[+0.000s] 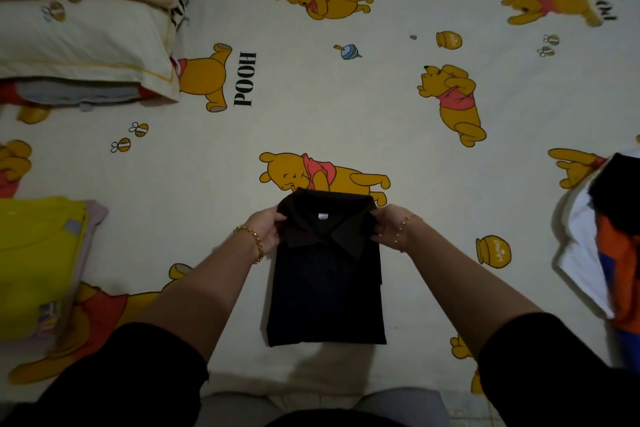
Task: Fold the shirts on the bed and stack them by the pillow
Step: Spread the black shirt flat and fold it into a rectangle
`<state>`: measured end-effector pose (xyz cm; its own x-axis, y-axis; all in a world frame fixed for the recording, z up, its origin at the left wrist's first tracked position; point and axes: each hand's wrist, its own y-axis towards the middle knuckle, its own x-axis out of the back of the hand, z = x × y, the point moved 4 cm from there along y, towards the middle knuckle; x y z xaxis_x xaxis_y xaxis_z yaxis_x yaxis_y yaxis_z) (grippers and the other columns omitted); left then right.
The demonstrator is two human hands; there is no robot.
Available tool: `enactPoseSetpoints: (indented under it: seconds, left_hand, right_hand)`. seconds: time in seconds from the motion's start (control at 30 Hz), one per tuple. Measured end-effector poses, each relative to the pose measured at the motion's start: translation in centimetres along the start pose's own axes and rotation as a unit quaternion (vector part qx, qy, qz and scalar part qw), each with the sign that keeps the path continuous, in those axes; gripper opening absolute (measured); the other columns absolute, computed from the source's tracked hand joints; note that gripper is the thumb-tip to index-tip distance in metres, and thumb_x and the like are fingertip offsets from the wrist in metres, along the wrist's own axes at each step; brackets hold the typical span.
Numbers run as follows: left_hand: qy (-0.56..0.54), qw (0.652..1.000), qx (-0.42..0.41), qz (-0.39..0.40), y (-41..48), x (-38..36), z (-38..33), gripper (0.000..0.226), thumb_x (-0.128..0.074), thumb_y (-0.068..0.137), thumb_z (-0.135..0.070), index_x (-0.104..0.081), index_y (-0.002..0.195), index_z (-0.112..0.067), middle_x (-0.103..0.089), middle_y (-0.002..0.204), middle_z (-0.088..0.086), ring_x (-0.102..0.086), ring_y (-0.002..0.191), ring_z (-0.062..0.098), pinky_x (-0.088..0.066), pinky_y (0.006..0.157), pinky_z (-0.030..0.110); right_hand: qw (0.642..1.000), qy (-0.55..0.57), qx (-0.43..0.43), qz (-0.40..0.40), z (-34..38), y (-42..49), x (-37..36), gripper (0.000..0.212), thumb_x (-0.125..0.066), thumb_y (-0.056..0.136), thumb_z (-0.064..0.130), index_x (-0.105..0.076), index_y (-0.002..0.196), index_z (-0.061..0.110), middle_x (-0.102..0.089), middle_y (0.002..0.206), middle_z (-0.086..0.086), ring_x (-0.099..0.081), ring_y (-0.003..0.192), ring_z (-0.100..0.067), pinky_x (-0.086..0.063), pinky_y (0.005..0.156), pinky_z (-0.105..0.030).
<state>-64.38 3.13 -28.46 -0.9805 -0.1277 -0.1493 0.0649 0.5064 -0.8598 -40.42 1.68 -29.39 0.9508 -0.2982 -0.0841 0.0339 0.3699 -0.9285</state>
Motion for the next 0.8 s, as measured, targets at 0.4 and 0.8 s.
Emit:
enactPoseSetpoints:
  seconds: [0.4, 0.8]
  left_hand:
    - [0.105, 0.991, 0.016, -0.087, 0.8, 0.3, 0.9, 0.036, -0.041, 0.092, -0.006, -0.049, 0.127, 0.000, -0.058, 0.120, 0.014, -0.059, 0.104, 0.027, -0.051, 0.085, 0.038]
    - [0.509, 0.807, -0.157, -0.255, 4.6, -2.8, -3.6, 0.053, -0.064, 0.082, -0.040, -0.050, 0.123, -0.010, -0.053, 0.124, 0.008, -0.051, 0.116, 0.027, -0.045, 0.089, 0.036]
  right_hand:
    - [0.990, -0.073, 0.059, -0.106, -0.1, 1.5, 0.4, 0.025, -0.043, 0.093, 0.005, -0.058, 0.110, -0.004, -0.063, 0.104, -0.021, -0.059, 0.087, -0.029, -0.056, 0.079, -0.042]
    - [0.740, -0.553, 0.249, -0.290, 3.9, 2.9, -3.2, 0.053, -0.059, 0.084, 0.042, -0.042, 0.121, 0.009, -0.047, 0.123, -0.010, -0.046, 0.115, -0.028, -0.044, 0.089, -0.042]
